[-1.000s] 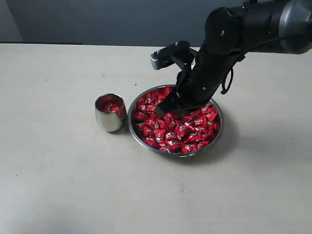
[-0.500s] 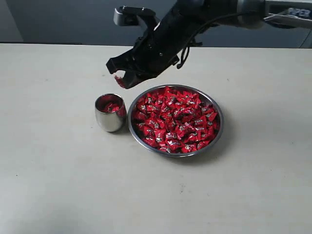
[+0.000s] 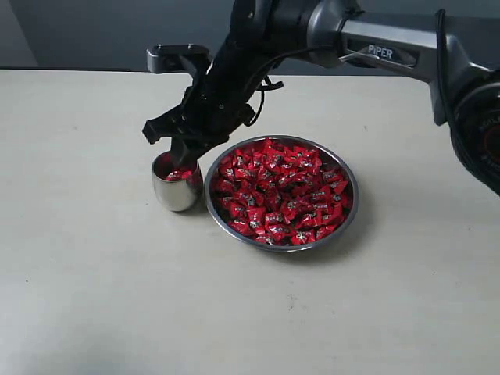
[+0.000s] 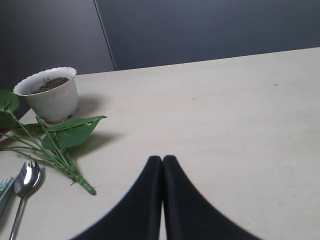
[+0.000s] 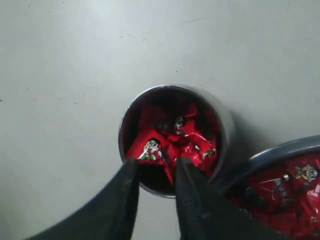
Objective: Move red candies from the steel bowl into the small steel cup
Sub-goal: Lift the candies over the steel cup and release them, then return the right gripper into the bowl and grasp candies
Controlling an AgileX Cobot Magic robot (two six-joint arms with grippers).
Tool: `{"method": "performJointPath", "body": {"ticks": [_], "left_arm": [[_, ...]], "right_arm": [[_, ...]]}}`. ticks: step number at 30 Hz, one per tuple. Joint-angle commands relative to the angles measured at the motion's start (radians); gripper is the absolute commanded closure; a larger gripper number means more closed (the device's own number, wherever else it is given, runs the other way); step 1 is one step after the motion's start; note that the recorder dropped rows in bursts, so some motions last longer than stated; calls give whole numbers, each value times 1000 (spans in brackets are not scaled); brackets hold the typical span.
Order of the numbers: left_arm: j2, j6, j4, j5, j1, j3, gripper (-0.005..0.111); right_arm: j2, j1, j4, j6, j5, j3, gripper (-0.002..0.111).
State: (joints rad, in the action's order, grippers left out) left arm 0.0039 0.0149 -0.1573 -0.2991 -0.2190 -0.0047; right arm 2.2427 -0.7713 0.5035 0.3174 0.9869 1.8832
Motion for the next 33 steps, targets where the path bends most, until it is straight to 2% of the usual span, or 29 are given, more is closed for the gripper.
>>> {"method": "performJointPath", "body": {"ticks": [1, 10, 15, 19, 28, 33], "left_arm": [[-4, 4, -2, 8, 1, 5, 106], [-4, 4, -2, 8, 1, 5, 106], [-4, 4, -2, 8, 1, 5, 106], [-4, 4, -2, 8, 1, 5, 106], [-4, 4, -2, 8, 1, 5, 106], [-4, 4, -2, 8, 1, 5, 106]], "right_arm": [[-18, 3, -24, -29, 12, 8, 65], [-104, 22, -339, -151, 136, 6, 66], [-109, 87, -330, -182, 185, -5, 66], [-132, 143, -312, -182, 173, -91, 66], [-264, 190, -285, -127, -26, -413, 66], [-277, 190, -234, -68, -124, -529, 66]]}}
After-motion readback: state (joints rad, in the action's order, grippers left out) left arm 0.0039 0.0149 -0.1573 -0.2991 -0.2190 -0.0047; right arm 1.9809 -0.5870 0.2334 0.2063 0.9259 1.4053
